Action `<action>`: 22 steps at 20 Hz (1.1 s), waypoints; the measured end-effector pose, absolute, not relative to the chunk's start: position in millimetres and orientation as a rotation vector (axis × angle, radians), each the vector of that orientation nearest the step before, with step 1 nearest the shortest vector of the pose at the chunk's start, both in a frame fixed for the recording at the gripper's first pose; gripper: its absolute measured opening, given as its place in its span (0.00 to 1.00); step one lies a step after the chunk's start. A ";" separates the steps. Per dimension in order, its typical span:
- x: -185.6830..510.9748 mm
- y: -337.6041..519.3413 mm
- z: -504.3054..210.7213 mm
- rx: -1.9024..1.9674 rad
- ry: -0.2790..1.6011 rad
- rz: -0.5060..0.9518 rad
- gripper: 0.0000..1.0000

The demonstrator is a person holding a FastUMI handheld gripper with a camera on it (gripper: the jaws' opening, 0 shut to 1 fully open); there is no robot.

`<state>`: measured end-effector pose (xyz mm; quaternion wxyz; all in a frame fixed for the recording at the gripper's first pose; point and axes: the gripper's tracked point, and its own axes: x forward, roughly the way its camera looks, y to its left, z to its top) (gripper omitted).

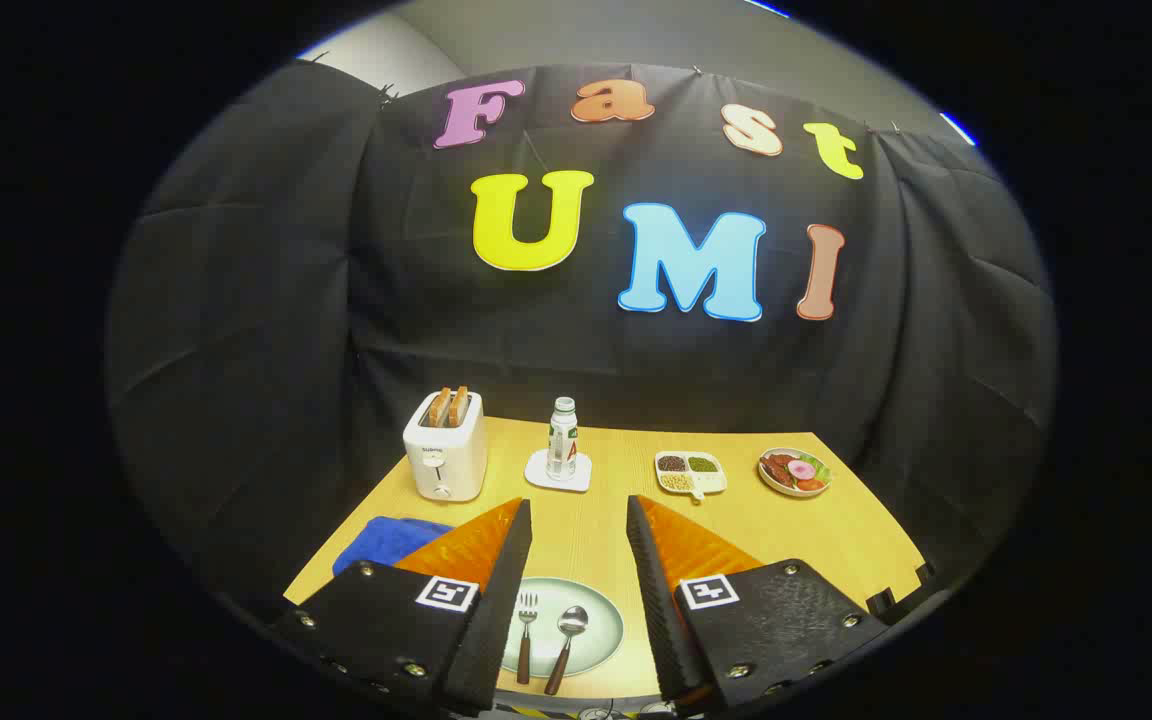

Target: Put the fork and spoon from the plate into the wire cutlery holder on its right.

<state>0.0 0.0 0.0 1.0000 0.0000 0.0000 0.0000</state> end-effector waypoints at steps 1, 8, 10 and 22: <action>0.9 0.1 -3.0 0.001 0.007 -0.001 0.59; 7.5 0.5 -16.4 0.032 0.047 -0.007 0.59; 10.6 0.9 -17.4 0.039 0.053 -0.008 0.59; 41.4 3.6 -110.0 0.070 0.270 -0.036 0.59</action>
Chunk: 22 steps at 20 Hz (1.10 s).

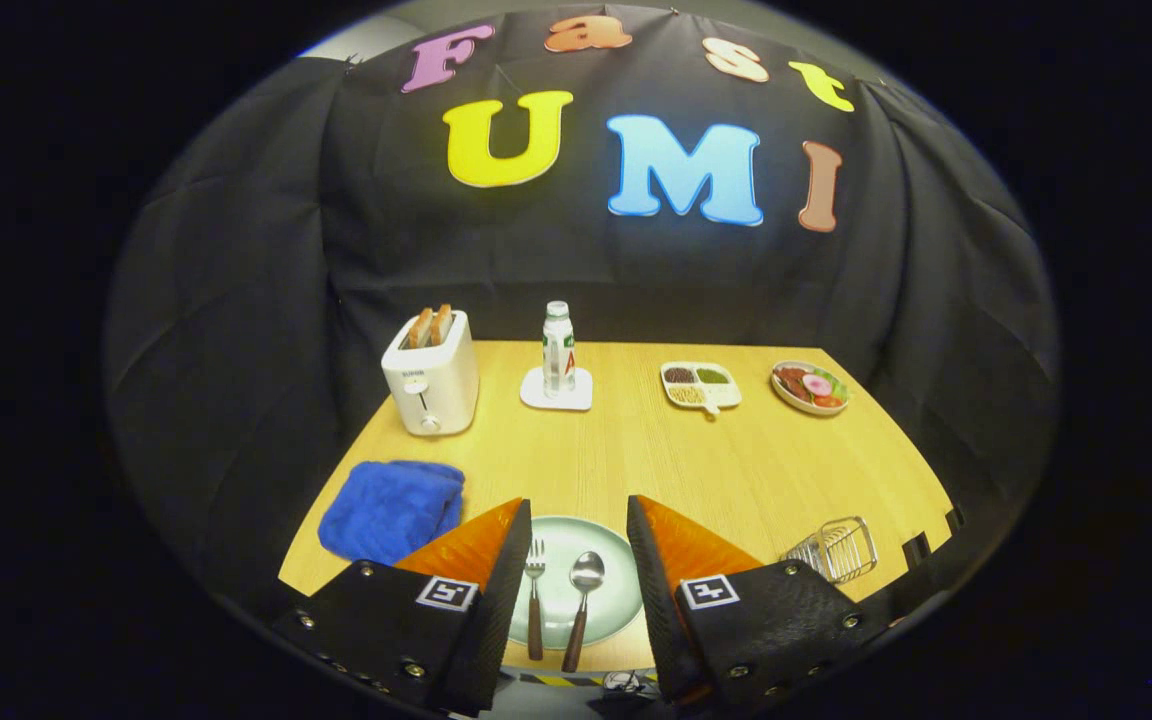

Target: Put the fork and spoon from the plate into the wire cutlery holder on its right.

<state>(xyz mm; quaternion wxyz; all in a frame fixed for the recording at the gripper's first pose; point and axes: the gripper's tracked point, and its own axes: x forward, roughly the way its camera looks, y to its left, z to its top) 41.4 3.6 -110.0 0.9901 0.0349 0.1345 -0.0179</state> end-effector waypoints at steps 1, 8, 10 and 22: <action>44.6 3.4 -125.2 0.068 0.308 -0.044 0.59; 55.7 11.7 -215.9 0.065 0.516 -0.057 0.59; 60.8 12.1 -237.5 0.052 0.572 -0.074 0.59; 69.8 30.9 -310.6 0.035 0.800 -0.006 0.53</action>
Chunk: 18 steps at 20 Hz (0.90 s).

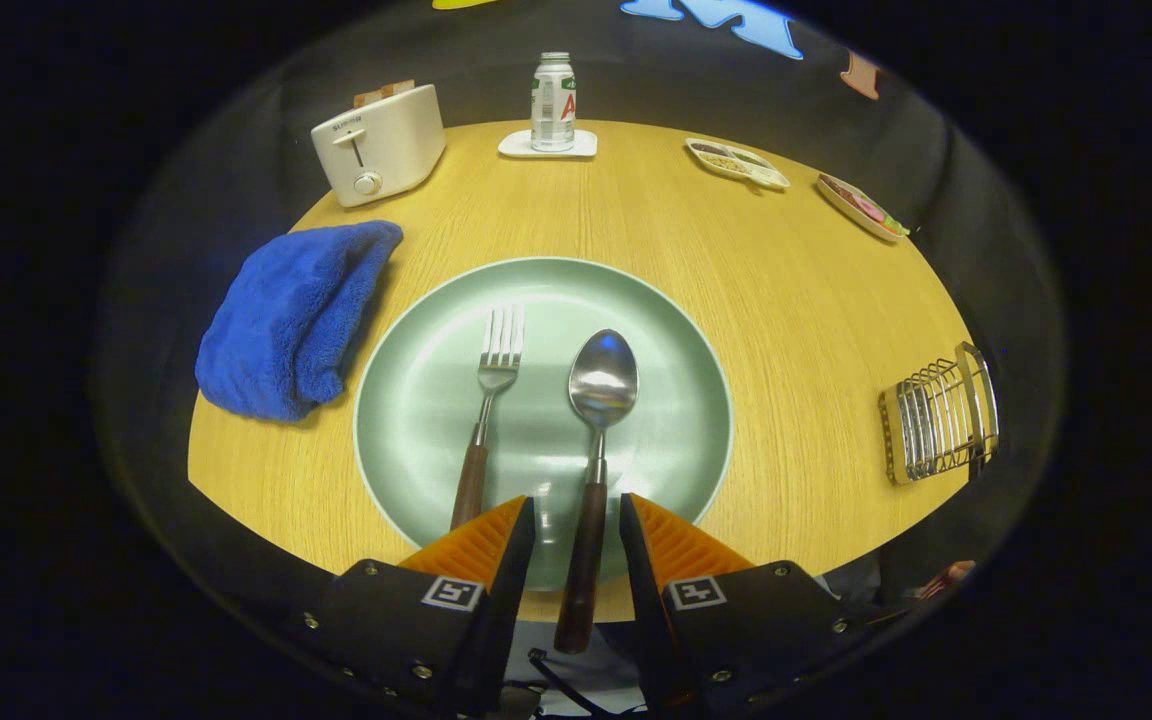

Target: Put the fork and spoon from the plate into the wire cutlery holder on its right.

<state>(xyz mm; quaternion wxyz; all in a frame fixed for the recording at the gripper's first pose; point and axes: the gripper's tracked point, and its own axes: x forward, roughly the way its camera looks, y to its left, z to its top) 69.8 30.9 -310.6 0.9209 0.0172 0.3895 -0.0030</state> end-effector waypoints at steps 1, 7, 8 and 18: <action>70.4 31.9 -313.7 0.021 0.816 -0.003 0.52; 70.5 34.8 -314.2 0.108 0.861 -0.044 0.24; 71.3 35.3 -309.7 0.122 0.848 -0.030 0.24; 70.2 29.9 -293.8 0.060 0.809 -0.082 0.07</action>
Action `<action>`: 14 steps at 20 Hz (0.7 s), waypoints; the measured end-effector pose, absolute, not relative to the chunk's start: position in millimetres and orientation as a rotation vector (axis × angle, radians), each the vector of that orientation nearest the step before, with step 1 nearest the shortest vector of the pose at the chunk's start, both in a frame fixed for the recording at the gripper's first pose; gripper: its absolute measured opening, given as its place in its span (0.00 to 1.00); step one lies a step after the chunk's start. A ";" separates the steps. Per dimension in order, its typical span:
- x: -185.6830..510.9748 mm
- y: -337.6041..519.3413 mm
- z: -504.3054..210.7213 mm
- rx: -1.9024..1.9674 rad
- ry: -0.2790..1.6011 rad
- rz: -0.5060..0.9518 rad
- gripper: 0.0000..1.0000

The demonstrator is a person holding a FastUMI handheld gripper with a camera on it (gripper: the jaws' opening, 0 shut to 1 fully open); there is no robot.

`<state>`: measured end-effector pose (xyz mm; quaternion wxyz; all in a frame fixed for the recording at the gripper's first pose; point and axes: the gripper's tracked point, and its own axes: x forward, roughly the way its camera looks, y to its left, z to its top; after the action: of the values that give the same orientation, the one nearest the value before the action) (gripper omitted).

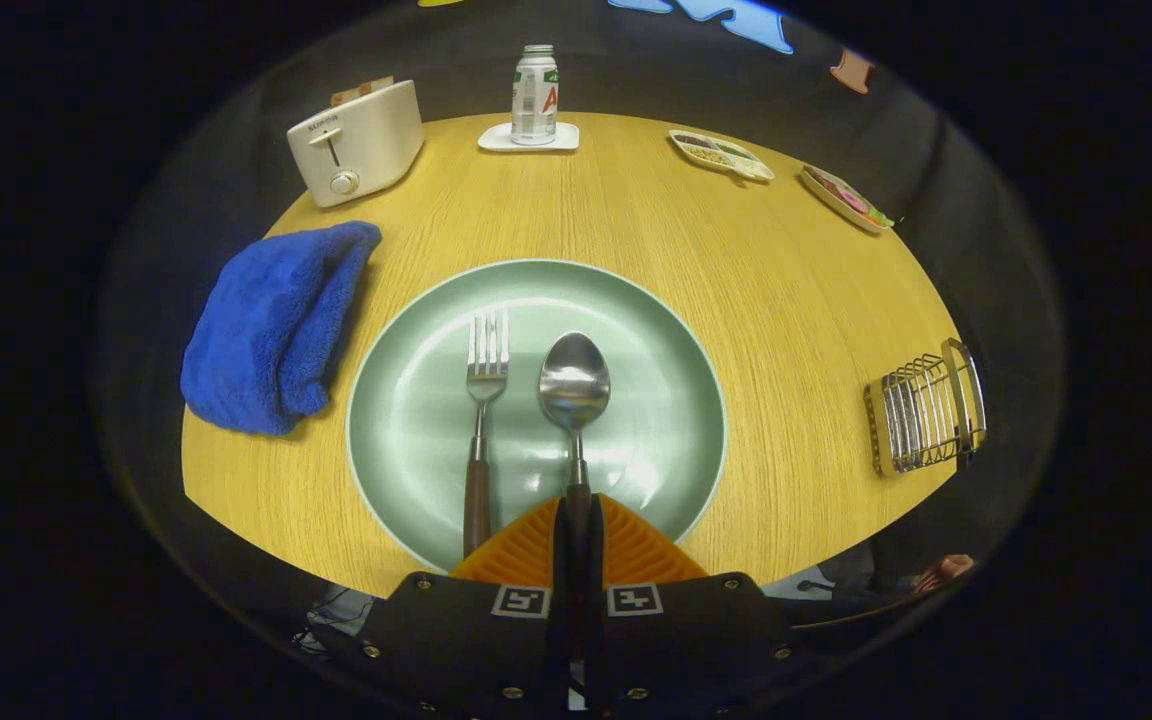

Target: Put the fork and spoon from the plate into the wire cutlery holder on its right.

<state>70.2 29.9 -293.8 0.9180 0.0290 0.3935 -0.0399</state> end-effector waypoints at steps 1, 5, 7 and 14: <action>70.0 31.0 -291.3 0.053 0.799 -0.078 0.06; 67.1 26.9 -271.7 -0.008 0.746 -0.098 0.06; 65.1 22.9 -255.3 -0.013 0.705 -0.115 0.06; 56.9 -25.7 -206.9 0.028 0.612 -0.224 0.06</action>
<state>56.9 -25.7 -206.9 0.9473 0.0139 0.3007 -0.1100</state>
